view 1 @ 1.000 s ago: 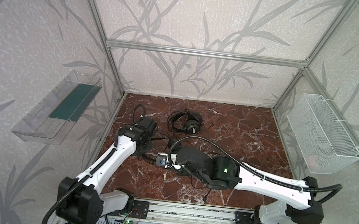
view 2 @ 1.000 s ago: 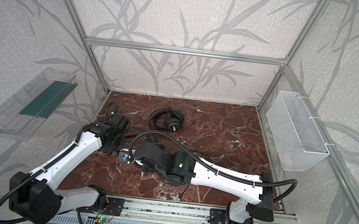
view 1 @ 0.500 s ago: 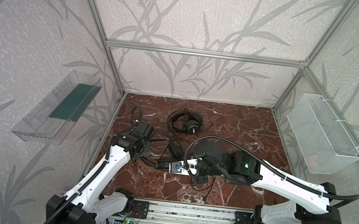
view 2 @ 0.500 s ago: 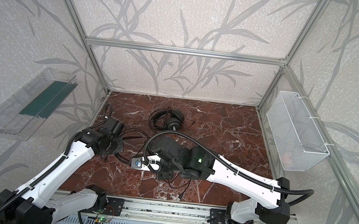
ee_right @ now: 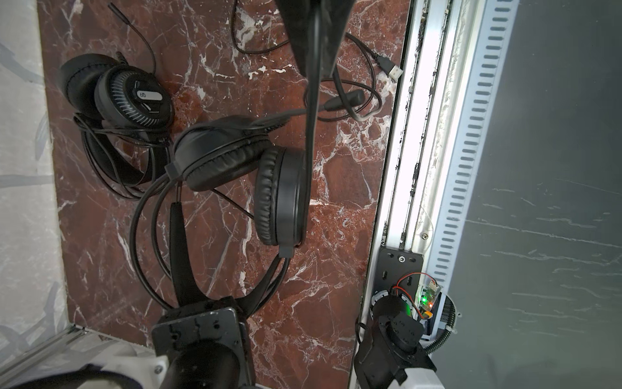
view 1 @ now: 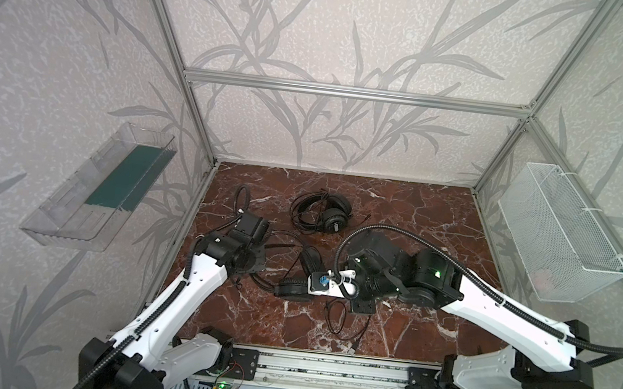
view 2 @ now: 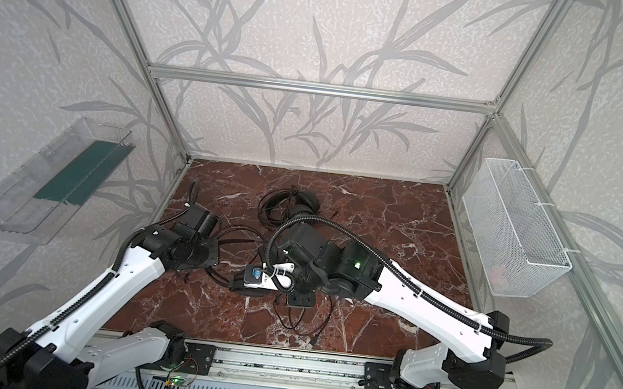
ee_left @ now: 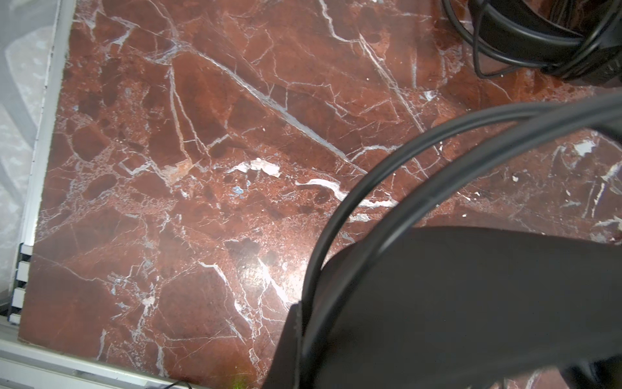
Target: Wrap the headphones
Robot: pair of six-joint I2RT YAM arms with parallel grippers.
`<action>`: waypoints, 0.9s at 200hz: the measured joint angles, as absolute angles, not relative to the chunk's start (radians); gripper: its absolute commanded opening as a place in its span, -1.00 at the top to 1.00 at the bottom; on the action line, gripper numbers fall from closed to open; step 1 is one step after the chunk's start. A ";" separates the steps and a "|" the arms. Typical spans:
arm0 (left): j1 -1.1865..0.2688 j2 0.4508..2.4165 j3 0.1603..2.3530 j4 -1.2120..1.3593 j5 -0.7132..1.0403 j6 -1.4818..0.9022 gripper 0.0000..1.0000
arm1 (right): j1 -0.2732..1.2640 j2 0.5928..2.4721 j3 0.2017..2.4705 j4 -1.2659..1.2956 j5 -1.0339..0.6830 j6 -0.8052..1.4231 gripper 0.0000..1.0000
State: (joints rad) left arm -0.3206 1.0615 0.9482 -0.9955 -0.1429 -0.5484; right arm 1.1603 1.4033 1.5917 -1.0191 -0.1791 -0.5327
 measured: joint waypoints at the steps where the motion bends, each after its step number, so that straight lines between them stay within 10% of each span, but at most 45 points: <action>1: -0.321 1.061 0.948 -0.995 -0.142 -0.548 1.00 | 1.159 1.403 1.592 -1.020 -0.181 -0.533 1.00; 180: -0.350 1.015 0.931 -0.979 -0.115 -0.523 1.00 | 1.094 1.437 1.627 -1.073 -0.385 -0.466 1.00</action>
